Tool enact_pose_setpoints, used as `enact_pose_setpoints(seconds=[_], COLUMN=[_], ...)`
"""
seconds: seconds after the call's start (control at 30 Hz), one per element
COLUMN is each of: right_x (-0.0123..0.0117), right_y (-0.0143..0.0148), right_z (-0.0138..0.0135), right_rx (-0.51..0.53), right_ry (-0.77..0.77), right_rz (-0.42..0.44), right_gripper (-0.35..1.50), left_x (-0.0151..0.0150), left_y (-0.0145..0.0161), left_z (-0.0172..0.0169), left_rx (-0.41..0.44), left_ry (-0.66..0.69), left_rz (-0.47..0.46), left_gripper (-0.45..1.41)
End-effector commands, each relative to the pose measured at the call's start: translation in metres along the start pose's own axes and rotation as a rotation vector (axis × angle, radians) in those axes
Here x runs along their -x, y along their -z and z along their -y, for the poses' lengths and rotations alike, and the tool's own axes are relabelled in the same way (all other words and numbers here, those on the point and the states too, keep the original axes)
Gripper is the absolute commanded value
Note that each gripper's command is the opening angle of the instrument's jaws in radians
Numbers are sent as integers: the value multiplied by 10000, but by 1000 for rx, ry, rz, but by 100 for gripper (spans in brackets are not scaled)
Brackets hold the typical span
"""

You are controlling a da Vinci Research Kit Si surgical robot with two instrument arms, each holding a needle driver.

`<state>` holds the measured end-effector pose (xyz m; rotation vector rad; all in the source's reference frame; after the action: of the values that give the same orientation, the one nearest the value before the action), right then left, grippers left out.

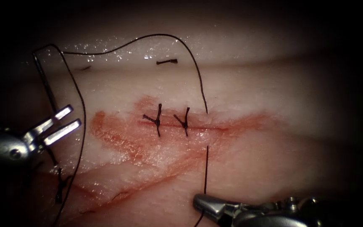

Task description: Wound Closure

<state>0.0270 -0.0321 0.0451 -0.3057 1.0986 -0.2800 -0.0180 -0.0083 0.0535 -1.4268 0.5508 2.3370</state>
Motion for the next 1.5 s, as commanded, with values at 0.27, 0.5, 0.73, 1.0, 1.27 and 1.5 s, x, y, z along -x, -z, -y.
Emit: enact_pose_setpoints(seconds=[0.27,0.5,0.73,1.0,1.27,1.5], right_x=[-100,-119,-158,-156,-73,9], right_y=[-28,-31,-39,-40,-4,6], right_z=[9,14,33,1,-56,-75], right_rx=[-128,-159,-218,-173,62,112], right_ry=[26,11,-26,-45,-30,3], right_rz=[-54,-91,-160,-150,-58,30], right_gripper=[-35,-35,-35,123,148,148], left_x=[3,3,3,3,5,7], left_y=[-6,-6,-6,-6,-6,-7], left_z=[-5,-5,-5,-5,-5,-5], left_rx=[3,3,3,3,4,6], left_ry=[0,0,0,0,-1,-2], left_rz=[-1,-1,-1,-1,-2,-1], left_gripper=[-45,-45,-45,-45,-45,-45])
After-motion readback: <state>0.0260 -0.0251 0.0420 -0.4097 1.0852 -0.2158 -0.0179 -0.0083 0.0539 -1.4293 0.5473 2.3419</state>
